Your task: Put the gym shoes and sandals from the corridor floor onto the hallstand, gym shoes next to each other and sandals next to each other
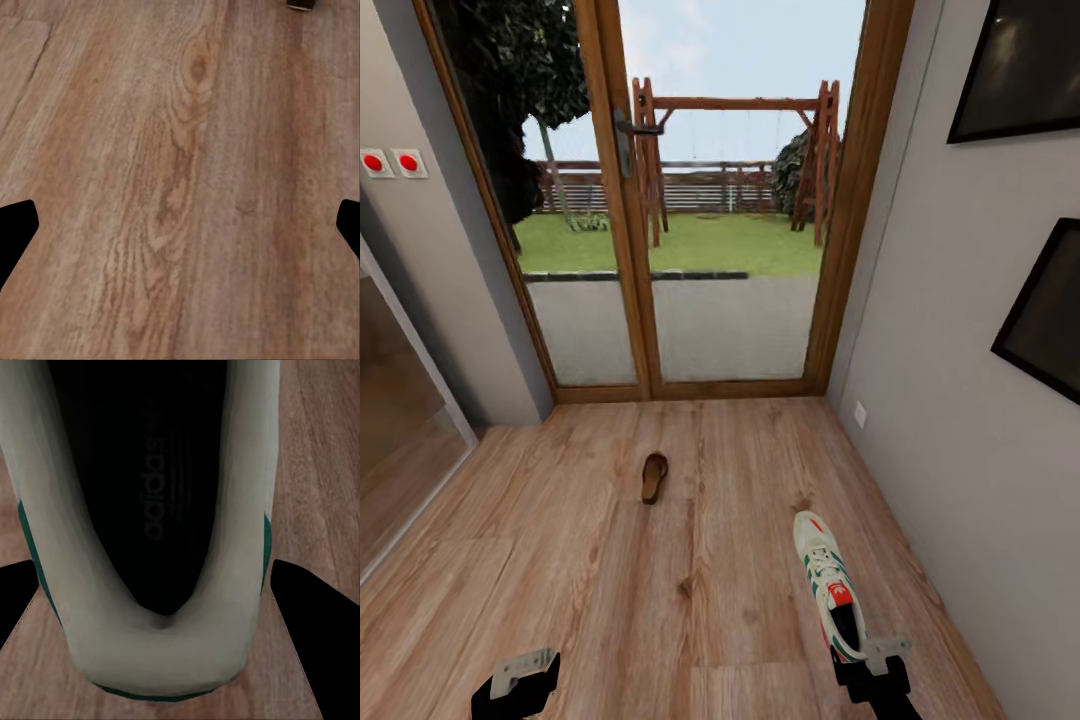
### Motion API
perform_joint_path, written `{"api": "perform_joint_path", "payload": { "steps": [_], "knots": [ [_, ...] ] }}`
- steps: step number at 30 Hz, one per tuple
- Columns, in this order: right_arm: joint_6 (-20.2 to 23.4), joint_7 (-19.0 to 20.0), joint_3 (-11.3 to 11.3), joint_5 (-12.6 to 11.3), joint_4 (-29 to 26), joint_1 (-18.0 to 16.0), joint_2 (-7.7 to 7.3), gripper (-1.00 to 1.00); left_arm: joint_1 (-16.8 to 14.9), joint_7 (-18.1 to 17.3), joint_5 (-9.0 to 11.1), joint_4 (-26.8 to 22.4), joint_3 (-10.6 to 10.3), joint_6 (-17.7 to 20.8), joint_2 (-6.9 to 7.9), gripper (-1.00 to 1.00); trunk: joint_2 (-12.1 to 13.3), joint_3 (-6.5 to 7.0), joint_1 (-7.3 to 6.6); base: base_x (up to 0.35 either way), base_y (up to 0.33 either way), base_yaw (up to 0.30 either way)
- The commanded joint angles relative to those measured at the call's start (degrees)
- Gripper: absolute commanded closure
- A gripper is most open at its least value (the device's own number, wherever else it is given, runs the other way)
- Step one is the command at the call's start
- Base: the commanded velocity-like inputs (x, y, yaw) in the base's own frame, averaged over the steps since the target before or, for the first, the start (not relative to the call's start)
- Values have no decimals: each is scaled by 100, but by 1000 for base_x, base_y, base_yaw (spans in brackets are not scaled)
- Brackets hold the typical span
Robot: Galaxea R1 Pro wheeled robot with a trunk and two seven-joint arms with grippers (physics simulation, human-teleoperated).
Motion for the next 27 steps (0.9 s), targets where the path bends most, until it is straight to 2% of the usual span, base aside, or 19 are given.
{"api": "perform_joint_path", "payload": {
  "steps": [1, 7, 17, 27],
  "knots": [
    [-15, -28, 48, -47, 1, -4, -4, 100, -3, -21, 50, 4, 2, -14, 1, -100, -2, -5, 2, 338, 0, 0],
    [-15, -15, 48, -57, 1, -4, -4, 100, -3, -21, 50, 4, 3, -14, 2, -100, -2, -5, 2, 314, 36, 0],
    [-15, -17, 48, -54, 1, -4, 4, 100, -3, -21, 51, 4, 3, -14, -1, -100, -2, -5, 2, 288, 132, 0],
    [1, 89, 59, -46, -90, -4, 45, 100, -3, -19, 47, 4, -5, -14, -6, -100, -2, -5, 2, 334, 10, 0]
  ]
}}
